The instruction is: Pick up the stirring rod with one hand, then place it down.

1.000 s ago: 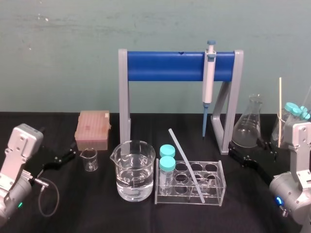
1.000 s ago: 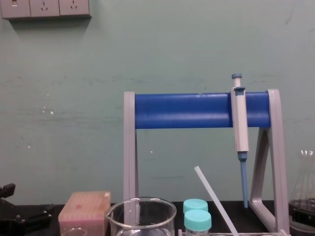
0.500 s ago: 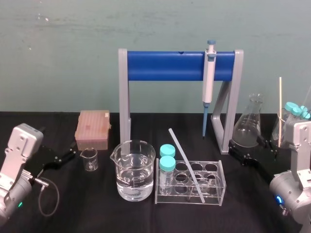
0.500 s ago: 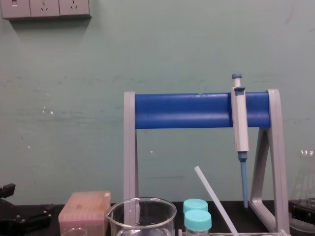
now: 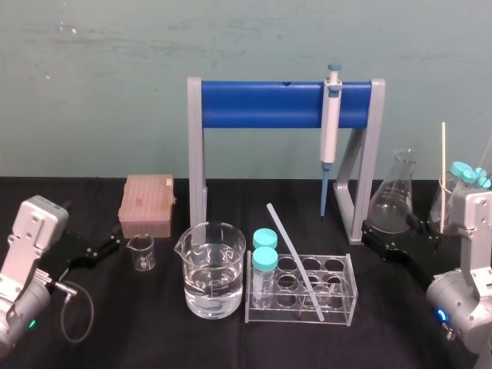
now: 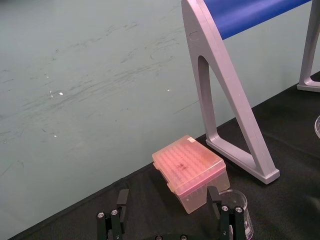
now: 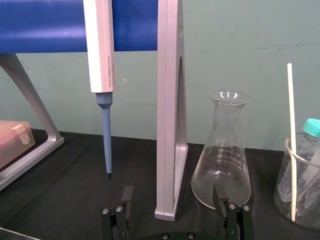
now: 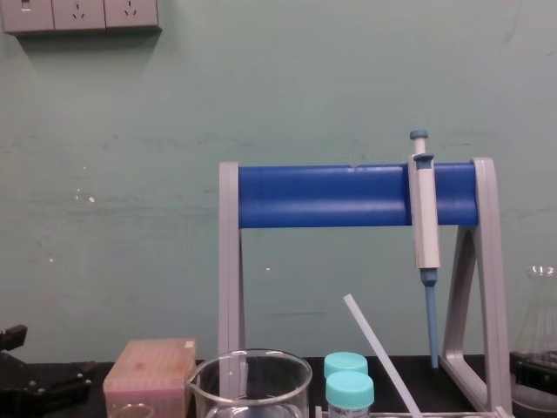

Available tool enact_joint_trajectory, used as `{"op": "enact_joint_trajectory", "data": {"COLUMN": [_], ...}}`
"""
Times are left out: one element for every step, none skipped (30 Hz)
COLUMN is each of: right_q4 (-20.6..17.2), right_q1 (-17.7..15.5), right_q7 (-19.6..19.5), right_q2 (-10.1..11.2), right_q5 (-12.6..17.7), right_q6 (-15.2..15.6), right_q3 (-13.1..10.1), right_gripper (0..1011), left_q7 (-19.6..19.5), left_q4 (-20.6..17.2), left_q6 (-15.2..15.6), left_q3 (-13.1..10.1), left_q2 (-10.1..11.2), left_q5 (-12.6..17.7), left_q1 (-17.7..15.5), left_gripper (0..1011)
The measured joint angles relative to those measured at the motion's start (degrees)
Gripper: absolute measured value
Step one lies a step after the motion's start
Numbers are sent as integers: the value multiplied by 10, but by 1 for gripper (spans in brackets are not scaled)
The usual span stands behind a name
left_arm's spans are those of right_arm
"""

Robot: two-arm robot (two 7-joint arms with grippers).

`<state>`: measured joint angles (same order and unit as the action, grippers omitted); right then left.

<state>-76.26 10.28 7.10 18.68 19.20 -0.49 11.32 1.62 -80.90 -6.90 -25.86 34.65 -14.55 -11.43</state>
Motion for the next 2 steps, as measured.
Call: {"op": "enact_joint_trajectory", "data": {"right_q4": [0, 0], "right_q1": [0, 0], "right_q7": [0, 0], "right_q2": [0, 0], "right_q5": [0, 0], "right_q6": [0, 0], "right_q3": [0, 0], "right_gripper": [1000, 1000], "left_q7": [0, 0], "left_q4": [0, 0], "left_q6": [0, 0], "left_q3": [0, 0], "left_q2": [0, 0], "left_q5": [0, 0], "left_q1": [0, 0], "left_gripper": [1000, 1000]}}
